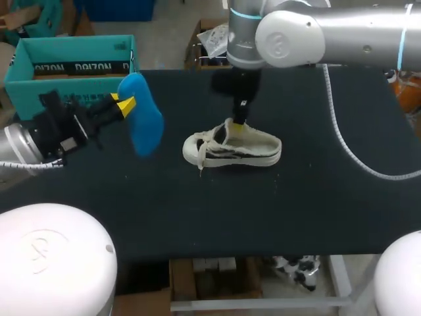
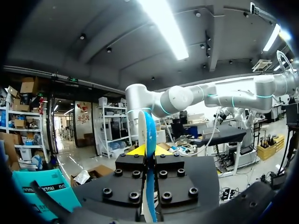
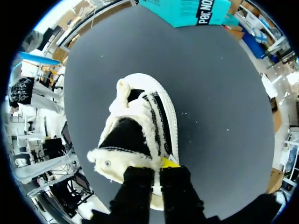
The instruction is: Open the shoe tongue, take the insole out of the shoe, put the insole back into the shoe, and pack the shoe into the shoebox
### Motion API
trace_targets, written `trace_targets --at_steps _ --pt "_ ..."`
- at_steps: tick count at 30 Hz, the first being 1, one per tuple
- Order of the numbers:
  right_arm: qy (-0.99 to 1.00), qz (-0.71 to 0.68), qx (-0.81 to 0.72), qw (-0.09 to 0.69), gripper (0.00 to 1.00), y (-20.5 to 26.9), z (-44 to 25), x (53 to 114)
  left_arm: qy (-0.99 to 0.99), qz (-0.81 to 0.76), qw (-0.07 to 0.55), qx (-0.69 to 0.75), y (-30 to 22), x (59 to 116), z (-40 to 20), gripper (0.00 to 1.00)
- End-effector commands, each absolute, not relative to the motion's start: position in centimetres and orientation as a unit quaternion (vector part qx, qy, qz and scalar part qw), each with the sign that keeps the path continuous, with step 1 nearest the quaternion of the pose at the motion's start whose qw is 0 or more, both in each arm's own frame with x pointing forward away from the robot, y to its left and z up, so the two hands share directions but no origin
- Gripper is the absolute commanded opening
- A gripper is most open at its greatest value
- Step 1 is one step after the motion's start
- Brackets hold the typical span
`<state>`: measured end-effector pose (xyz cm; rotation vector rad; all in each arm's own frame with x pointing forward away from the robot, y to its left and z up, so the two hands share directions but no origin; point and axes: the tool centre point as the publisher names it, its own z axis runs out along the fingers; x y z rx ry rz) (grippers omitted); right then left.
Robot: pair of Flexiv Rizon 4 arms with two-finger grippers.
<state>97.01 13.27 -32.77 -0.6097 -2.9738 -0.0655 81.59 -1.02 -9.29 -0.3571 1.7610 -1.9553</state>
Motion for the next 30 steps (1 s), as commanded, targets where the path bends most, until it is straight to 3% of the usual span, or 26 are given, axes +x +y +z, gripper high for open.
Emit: trace_targets --at_steps 1,18,30 --pt "-0.966 -0.053 -0.249 0.043 0.0 12.7 -31.7 95.7 0.645 -0.73 0.208 -0.085 -1.6 85.1 -9.6 0.0" --pt "-0.857 -0.162 -0.489 0.014 0.0 15.5 -30.8 89.1 0.649 -0.744 0.094 0.127 -8.5 90.3 -8.5 0.0" --pt "-0.798 -0.202 -0.566 -0.052 0.0 15.9 -31.6 86.2 0.645 -0.742 0.065 0.171 -11.0 93.4 -7.9 0.0"
